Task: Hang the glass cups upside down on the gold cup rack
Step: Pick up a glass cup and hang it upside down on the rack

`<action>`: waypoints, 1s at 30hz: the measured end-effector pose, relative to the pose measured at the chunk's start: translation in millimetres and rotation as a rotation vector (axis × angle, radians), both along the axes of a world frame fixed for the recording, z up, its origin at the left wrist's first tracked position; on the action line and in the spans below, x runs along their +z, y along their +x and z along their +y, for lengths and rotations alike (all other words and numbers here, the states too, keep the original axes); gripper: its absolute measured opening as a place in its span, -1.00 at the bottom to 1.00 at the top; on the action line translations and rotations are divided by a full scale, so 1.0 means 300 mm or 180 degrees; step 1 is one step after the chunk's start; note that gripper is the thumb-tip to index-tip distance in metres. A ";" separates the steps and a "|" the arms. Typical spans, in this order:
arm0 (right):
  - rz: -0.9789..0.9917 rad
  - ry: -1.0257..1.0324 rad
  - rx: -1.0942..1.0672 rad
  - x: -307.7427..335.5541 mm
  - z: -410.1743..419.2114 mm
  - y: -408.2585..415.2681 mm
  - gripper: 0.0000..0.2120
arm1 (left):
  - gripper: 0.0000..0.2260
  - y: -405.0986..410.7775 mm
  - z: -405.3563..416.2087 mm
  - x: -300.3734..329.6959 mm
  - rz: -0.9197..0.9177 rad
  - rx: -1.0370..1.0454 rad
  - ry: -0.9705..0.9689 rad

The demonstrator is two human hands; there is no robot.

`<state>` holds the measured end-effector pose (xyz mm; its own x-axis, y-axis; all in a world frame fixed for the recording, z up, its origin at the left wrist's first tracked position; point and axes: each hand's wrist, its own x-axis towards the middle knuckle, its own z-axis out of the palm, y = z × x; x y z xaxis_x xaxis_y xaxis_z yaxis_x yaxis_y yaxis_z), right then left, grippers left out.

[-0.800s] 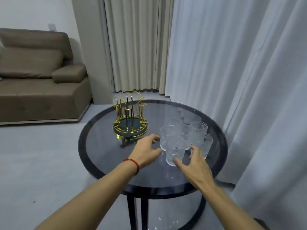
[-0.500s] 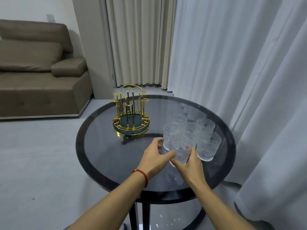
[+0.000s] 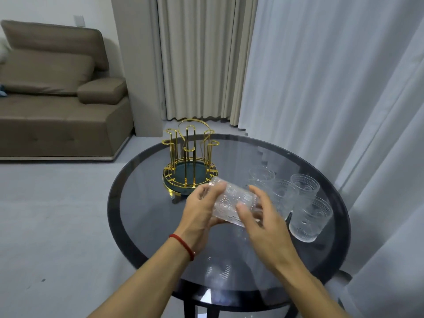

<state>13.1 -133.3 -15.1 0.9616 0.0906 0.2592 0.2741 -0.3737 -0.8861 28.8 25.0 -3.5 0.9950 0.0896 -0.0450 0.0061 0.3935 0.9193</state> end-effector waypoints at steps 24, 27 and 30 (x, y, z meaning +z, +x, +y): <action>-0.0745 -0.1155 -0.0122 0.532 0.393 0.977 -0.30 | -0.34 0.258 0.247 -0.394 0.0075 0.0574 0.5310; -0.0309 -0.1310 0.0344 0.523 0.470 1.040 -0.29 | -0.34 0.252 0.245 -0.395 0.0048 0.0582 0.5268; 0.0152 -0.1377 0.0645 0.497 0.519 1.091 -0.33 | -0.33 0.250 0.244 -0.396 0.0036 0.0588 0.5217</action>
<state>340.5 22.5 134.0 0.9233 0.3673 0.1122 0.3422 -0.6542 -0.6745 104.0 98.2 -122.3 0.9664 0.1558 0.2045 0.0815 -0.9401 0.3310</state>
